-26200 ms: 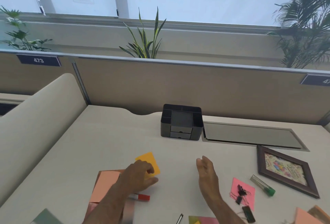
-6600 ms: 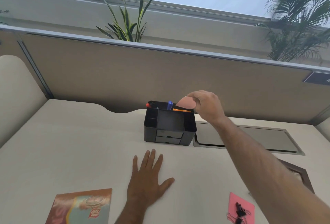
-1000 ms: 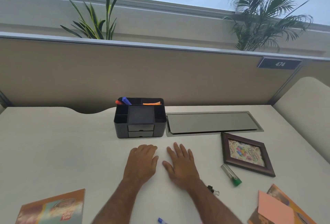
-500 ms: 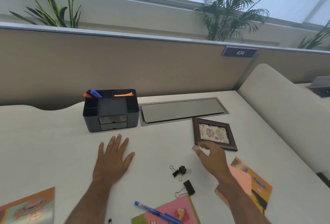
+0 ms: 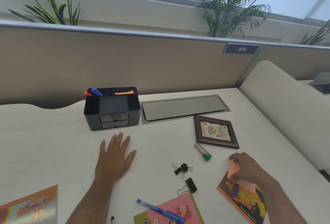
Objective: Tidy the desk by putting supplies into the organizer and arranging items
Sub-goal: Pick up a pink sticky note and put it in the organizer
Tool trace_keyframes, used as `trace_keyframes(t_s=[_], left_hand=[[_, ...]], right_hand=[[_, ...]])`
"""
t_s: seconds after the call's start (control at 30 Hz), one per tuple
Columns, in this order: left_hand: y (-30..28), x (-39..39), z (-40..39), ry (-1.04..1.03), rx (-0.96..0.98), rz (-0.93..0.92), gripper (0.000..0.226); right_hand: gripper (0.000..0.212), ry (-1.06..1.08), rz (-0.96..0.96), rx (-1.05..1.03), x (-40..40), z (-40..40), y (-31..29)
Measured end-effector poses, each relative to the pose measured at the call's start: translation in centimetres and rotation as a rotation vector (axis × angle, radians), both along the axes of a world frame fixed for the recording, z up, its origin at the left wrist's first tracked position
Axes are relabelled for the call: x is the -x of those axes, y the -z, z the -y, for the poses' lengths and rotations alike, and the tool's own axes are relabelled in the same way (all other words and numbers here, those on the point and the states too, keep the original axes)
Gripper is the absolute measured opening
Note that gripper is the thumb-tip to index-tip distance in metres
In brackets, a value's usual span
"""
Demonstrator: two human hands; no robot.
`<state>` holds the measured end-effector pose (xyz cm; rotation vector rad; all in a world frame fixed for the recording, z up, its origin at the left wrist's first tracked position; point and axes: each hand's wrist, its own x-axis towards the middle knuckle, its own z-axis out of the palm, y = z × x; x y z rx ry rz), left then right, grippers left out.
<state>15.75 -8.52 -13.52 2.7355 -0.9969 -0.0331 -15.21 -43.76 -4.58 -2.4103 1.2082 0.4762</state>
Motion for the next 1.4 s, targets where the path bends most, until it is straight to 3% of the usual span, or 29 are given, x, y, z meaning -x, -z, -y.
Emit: trace_keyframes(t_s=[0.17,0.37,0.5,0.6,0.7,0.8,0.93,1.1,1.2,1.27,1.4], left_hand=[[-0.2,0.0,0.0,0.008,0.0,-0.001,0.08],[-0.1,0.0,-0.1,0.01,-0.002,-0.014,0.083],[-0.4,0.0,-0.2,0.009,-0.028,-0.043,0.079],[-0.5,0.0,-0.2,0.016,-0.039,-0.051,0.076],[-0.5,0.0,-0.2,0.022,-0.051,-0.061,0.075],[-0.4,-0.1,-0.3,0.024,-0.016,-0.082,0.08],[-1.0,-0.5,-0.1,0.035,0.195,-0.189,0.093],[-4.8,0.7,1.9,0.156,0.61,-0.351,0.07],[-6.8,-0.5,2.3,0.212,0.737,-0.178,0.037],[-8.2,-1.5,2.8,0.26,0.751,-0.098,0.018],[-10.4,-3.6,2.5,0.328,0.658,-0.014,0.011]], right_hand=[[0.052,0.014,-0.004,0.008,-0.5,0.1,-0.6],[0.063,0.038,-0.034,-0.044,-0.6,0.0,-1.0],[0.045,0.014,0.009,0.002,-2.5,0.4,-2.5],[0.031,0.004,0.136,0.068,-5.4,-0.7,-4.9],[0.029,0.063,0.391,0.073,-8.7,-3.0,-6.9],[0.023,0.072,0.591,-0.058,-12.0,-6.6,-7.6],[0.017,0.03,0.672,-0.225,-16.0,-11.1,-6.1],[0.02,-0.07,0.683,-0.287,-19.9,-14.9,-4.3],[0.017,-0.182,0.711,-0.318,-22.5,-17.1,-4.4],[0.016,-0.197,0.75,-0.321,-23.4,-17.6,-4.4],[0.023,-0.147,0.838,-0.372,-24.7,-17.4,-3.2]])
